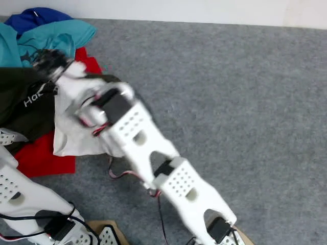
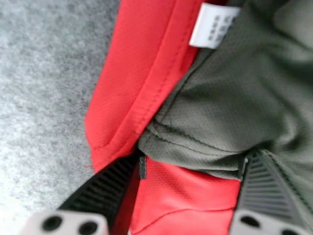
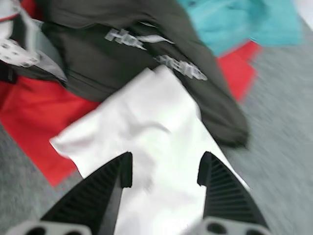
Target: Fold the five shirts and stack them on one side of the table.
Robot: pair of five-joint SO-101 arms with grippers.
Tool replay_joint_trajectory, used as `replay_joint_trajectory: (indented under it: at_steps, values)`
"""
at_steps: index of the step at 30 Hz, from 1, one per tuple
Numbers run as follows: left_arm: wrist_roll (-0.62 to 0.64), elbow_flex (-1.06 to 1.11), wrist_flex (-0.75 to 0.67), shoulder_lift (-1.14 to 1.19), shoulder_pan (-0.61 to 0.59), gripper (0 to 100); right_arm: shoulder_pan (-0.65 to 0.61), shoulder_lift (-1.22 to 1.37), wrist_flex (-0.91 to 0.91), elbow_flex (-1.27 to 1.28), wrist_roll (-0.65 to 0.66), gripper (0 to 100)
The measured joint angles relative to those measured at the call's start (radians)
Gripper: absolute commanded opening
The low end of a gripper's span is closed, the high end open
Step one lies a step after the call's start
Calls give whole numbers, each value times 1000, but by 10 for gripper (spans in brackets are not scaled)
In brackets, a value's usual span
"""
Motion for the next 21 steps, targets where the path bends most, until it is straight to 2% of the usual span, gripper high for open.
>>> replay_joint_trajectory:
  at_steps: [4, 8, 14, 18, 21]
  values:
    - [3, -25, 44, 0, 43, 298, 74, -87, 12, 32, -11, 220]
    - [3, -91, 110, 2, 103, 298, 83, -232, 15, 192, -11, 220]
    - [3, -244, 236, 2, 173, 298, 97, -574, 15, 617, -17, 220]
    - [3, -318, 281, 2, 242, 296, 164, -735, 9, 936, -21, 220]
    - [3, -359, 298, 2, 305, 296, 238, -792, -69, 1178, -87, 220]
